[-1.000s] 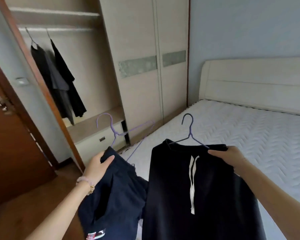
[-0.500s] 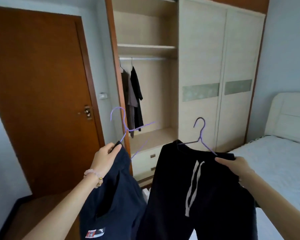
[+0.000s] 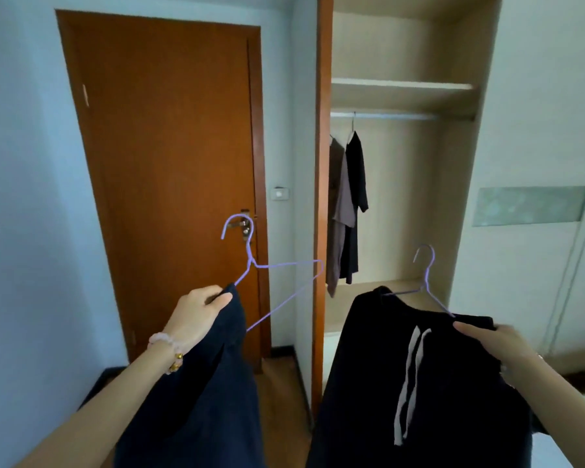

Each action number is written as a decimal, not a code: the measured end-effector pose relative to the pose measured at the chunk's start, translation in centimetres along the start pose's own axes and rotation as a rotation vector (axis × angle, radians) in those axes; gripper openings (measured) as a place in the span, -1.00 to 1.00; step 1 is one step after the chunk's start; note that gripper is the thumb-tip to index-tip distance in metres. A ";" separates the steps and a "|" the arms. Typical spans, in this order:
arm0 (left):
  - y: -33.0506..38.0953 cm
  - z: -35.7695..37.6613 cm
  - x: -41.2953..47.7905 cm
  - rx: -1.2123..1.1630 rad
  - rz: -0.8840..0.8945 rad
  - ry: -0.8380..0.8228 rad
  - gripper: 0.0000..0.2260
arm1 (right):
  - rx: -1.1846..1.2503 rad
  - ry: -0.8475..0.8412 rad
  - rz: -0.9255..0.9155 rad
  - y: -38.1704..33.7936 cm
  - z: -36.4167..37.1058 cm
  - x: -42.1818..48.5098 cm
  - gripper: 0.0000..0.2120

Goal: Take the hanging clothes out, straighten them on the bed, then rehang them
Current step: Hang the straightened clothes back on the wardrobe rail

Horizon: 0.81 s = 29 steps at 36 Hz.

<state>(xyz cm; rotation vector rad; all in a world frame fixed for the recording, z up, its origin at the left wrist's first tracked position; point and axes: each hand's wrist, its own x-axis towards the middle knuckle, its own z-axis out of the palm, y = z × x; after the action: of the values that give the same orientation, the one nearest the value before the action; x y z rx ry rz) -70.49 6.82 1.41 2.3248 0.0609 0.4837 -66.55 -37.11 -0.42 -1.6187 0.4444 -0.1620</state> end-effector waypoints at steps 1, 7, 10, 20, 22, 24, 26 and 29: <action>-0.3 0.1 1.5 0.017 -0.013 -0.008 -0.79 | -0.004 -0.006 0.006 -0.3 0.9 1.8 -0.78; -2.0 1.2 9.3 0.030 0.021 -0.026 -0.69 | -0.009 0.003 0.033 -3.4 6.9 10.3 -0.69; -2.8 2.1 12.8 -0.008 0.030 -0.056 -0.71 | 0.014 0.000 0.051 -4.5 9.3 14.3 -0.57; -5.2 9.8 29.1 -0.153 0.095 -0.269 -0.68 | 0.031 0.048 0.036 -6.3 17.1 23.9 -0.68; -5.3 11.5 32.9 -0.207 0.110 -0.300 -0.66 | 0.036 0.082 0.030 -6.8 18.1 25.5 -0.69; -4.7 13.3 36.3 -0.261 0.135 -0.345 -0.69 | 0.027 0.135 0.024 -7.8 18.7 26.9 -0.75; -3.5 15.1 39.3 -0.285 0.179 -0.401 -0.72 | 0.023 0.177 -0.003 -8.9 18.9 28.0 -0.87; -1.4 17.9 43.0 -0.332 0.252 -0.486 -0.69 | 0.019 0.238 -0.007 -9.9 18.1 29.8 -0.77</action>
<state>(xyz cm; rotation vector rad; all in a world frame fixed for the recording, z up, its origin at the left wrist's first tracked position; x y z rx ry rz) -24.00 3.73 2.77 2.0661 -0.5109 0.0311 -30.95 -31.26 2.66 -1.5890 0.6170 -0.3655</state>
